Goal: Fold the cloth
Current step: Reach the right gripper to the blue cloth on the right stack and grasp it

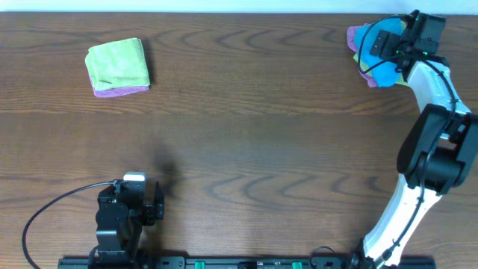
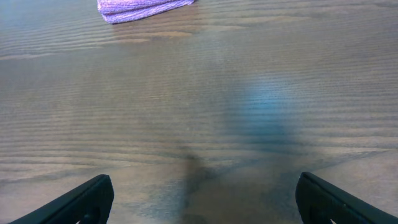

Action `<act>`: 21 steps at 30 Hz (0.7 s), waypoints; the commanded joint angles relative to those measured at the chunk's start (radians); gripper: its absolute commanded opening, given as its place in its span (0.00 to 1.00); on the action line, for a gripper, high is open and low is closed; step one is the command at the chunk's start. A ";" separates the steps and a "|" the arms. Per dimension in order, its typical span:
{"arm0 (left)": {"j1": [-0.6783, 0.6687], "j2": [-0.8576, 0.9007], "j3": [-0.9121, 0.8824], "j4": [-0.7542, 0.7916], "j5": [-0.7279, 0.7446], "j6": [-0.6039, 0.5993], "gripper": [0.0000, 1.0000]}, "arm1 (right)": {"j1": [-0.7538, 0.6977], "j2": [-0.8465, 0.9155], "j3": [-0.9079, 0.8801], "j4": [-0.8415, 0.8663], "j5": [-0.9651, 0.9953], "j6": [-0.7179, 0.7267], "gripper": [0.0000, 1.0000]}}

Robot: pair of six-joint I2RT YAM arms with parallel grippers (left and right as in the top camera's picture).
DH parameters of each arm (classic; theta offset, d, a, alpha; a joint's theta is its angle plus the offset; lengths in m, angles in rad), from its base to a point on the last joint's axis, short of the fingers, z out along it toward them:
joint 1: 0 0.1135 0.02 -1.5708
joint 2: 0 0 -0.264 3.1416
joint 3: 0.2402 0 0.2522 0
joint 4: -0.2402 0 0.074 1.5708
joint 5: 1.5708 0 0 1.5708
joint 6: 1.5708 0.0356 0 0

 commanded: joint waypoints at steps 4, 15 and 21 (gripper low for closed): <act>-0.003 -0.006 -0.006 -0.005 -0.024 0.010 0.95 | -0.005 0.047 0.014 0.005 -0.013 0.018 0.96; -0.003 -0.006 -0.006 -0.005 -0.024 0.010 0.95 | -0.005 0.055 0.014 0.011 -0.013 0.018 0.27; -0.003 -0.006 -0.006 -0.005 -0.024 0.011 0.95 | -0.003 -0.022 0.014 -0.026 -0.013 0.018 0.01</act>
